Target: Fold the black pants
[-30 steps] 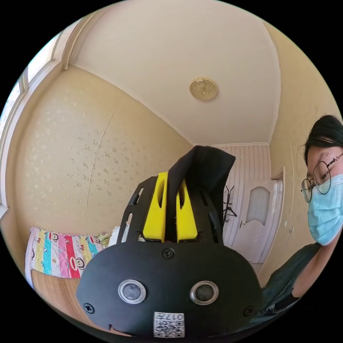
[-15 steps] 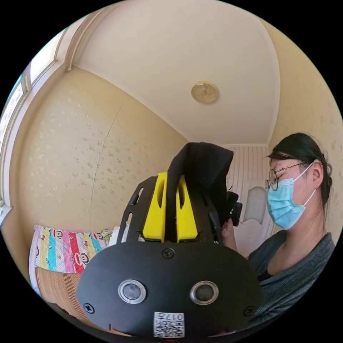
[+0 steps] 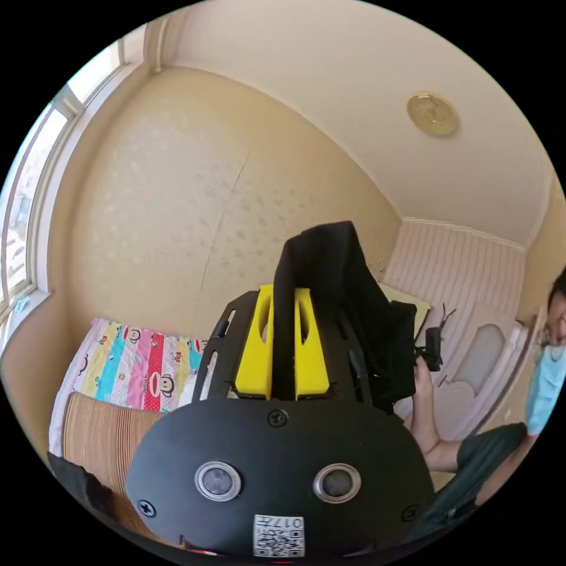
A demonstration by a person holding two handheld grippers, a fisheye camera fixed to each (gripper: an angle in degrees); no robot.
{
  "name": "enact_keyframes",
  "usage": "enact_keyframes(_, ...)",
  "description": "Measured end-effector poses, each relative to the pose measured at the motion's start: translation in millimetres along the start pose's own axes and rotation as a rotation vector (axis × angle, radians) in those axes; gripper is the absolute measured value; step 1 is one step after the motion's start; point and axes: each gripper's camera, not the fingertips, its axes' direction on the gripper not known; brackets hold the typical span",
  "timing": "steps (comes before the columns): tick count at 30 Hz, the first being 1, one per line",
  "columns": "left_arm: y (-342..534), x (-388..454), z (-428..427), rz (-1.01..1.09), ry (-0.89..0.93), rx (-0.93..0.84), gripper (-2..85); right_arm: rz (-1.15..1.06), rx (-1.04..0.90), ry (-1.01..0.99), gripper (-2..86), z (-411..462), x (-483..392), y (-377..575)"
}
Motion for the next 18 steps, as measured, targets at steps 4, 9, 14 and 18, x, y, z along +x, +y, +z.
enact_keyframes(4,-8.4,-151.1,235.6,-0.14,-0.387,-0.16,7.5,0.135,-0.196,0.506,7.3,141.0,158.0,-34.9)
enact_keyframes(9,119.0,-277.5,337.3,-0.267,-0.485,-0.473,6.2,0.134,-0.418,0.414,5.3,199.8,254.7,87.1)
enact_keyframes(14,357.5,-354.1,348.1,-0.298,-0.553,-0.989,6.4,0.174,-0.921,0.337,5.1,250.2,321.7,277.4)
enact_keyframes(18,458.3,-385.7,332.4,-0.456,-0.556,-1.165,7.8,0.072,-1.155,0.348,7.3,261.1,322.9,361.8)
